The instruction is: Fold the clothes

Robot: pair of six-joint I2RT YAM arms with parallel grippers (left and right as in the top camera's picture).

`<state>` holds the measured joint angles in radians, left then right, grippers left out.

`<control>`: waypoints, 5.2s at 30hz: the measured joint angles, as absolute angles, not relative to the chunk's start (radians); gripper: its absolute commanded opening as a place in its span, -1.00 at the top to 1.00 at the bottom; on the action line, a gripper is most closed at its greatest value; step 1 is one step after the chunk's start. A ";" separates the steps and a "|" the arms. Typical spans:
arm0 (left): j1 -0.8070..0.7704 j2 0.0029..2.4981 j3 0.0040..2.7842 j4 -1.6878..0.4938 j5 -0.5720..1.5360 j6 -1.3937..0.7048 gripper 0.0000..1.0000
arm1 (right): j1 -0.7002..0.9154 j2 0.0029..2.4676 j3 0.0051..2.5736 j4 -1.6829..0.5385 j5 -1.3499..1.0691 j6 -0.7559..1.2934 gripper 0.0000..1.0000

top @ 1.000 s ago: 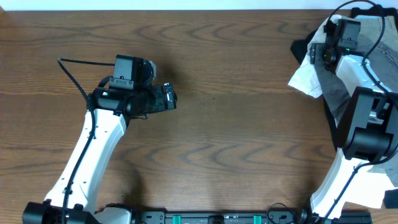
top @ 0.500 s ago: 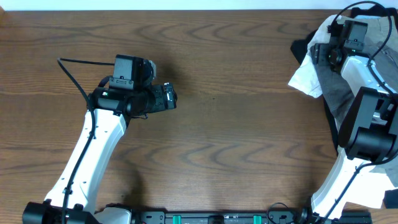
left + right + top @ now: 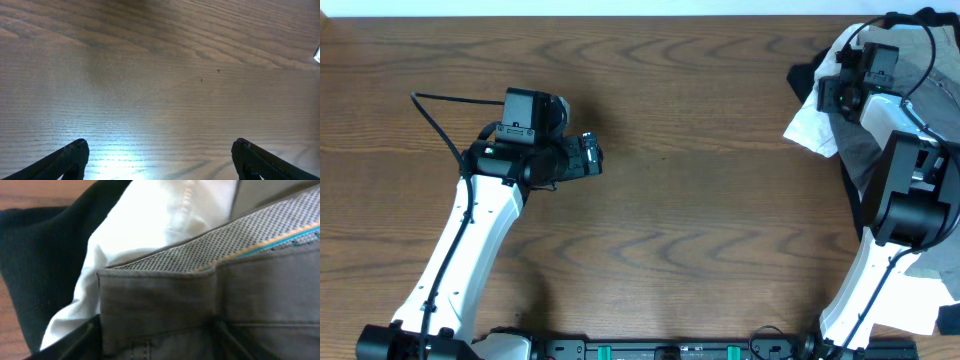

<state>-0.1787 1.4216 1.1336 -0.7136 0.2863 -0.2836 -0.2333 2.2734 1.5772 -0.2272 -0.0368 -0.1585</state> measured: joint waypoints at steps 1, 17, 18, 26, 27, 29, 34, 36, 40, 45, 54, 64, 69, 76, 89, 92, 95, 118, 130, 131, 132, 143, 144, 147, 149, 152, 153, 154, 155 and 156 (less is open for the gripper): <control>-0.179 1.421 1.134 -0.713 0.285 -0.284 -0.86 | -0.233 2.273 1.577 -0.226 -0.037 -0.159 0.10; -0.174 1.421 1.134 -0.575 0.284 -0.311 -0.86 | -0.236 2.092 1.592 -0.355 -0.026 -0.145 0.97; -0.169 1.421 1.134 -0.559 0.284 -0.312 -0.86 | -0.235 2.048 1.592 -0.369 -0.026 -0.145 0.97; -0.060 1.399 1.134 -0.534 0.283 -0.315 -0.84 | -0.154 1.753 1.596 -0.454 -0.025 -0.141 0.98; -0.041 1.388 1.134 -0.536 0.282 -0.315 -0.82 | -0.127 1.736 1.596 -0.455 -0.028 -0.138 0.97; 0.004 1.353 1.134 -0.543 0.282 -0.317 -0.81 | -0.064 1.719 1.596 -0.453 -0.031 -0.131 0.98; 0.108 1.246 1.134 -0.564 0.281 -0.317 -0.80 | 0.132 1.730 1.595 -0.409 -0.038 -0.096 0.98; 0.140 1.211 1.134 -0.580 0.281 -0.317 -0.80 | 0.214 1.741 1.595 -0.359 -0.045 -0.075 0.98; 0.184 1.164 1.134 -0.626 0.281 -0.316 -0.80 | 0.368 1.784 1.595 -0.246 -0.055 -0.031 0.98; 0.202 1.150 1.134 -0.682 0.281 -0.306 -0.81 | 0.528 1.884 1.596 -0.127 -0.067 0.031 0.98; 0.202 1.150 1.134 -0.719 0.281 -0.279 -0.80 | 0.656 2.026 1.595 -0.096 -0.095 0.118 -0.74; 0.200 1.164 1.134 -0.719 0.295 -0.271 -0.80 | 0.636 1.929 1.612 -0.418 -0.118 0.140 -0.99; 0.154 1.259 1.134 -0.698 0.338 -0.247 -0.81 | 0.533 1.677 1.660 -0.726 -0.114 0.171 -0.99; 0.020 1.522 1.134 -0.498 0.377 -0.213 -0.82 | 0.411 1.438 1.701 -1.106 -0.108 0.207 -0.98; -0.169 1.808 1.134 -0.181 0.279 -0.260 -0.81 | 0.364 1.459 1.629 -1.343 -0.066 0.243 -0.94; -0.199 1.829 1.134 -0.141 0.175 -0.293 -0.81 | 0.364 1.459 1.566 -1.332 -0.062 0.266 -0.88; -0.216 1.859 1.134 -0.118 0.078 -0.326 -0.82 | 0.364 1.460 1.486 -1.305 -0.059 0.287 -0.89; -0.221 2.022 1.135 0.095 -0.004 -0.521 -0.20 | 0.364 1.460 1.309 -1.186 -0.026 0.359 -0.65; -0.231 2.059 1.155 0.117 0.005 -0.599 0.88 | 0.364 1.460 1.307 -1.188 -0.018 0.364 -0.65; -0.231 2.059 1.155 0.117 0.008 -0.602 0.88 | 0.364 1.460 1.306 -1.189 -0.018 0.364 -0.65; -0.227 2.059 1.155 0.116 0.012 -0.603 0.88 | 0.364 1.460 1.301 -1.188 -0.018 0.364 -0.64; -0.183 2.048 1.153 0.097 0.046 -0.617 0.88 | 0.411 1.460 0.992 -0.972 -0.027 0.432 -0.52; -0.182 2.048 1.153 0.096 0.046 -0.618 0.88 | 0.411 1.460 0.972 -0.961 -0.026 0.445 -0.50; -0.182 2.045 1.153 0.087 0.046 -0.622 0.88 | 0.411 1.460 0.886 -0.892 -0.018 0.505 -0.43; -0.182 2.044 1.153 0.082 0.046 -0.625 0.88 | 0.411 1.460 0.828 -0.843 -0.012 0.543 -0.37; -0.182 2.042 1.153 0.078 0.046 -0.625 0.89 | 0.411 1.460 0.751 -0.753 -0.006 0.593 -0.26; -0.182 2.042 1.153 0.075 0.046 -0.625 0.88 | 0.411 1.460 0.730 -0.735 -0.004 0.611 -0.22; -0.182 2.041 1.153 0.074 0.046 -0.625 0.88 | 0.411 1.460 0.708 -0.719 -0.001 0.628 -0.21; -0.182 2.040 1.153 0.072 0.046 -0.625 0.88 | 0.411 1.460 0.690 -0.707 0.003 0.645 -0.19; -0.182 2.040 1.153 0.072 0.046 -0.625 0.88 | 0.411 1.460 0.667 -0.693 0.012 0.667 -0.18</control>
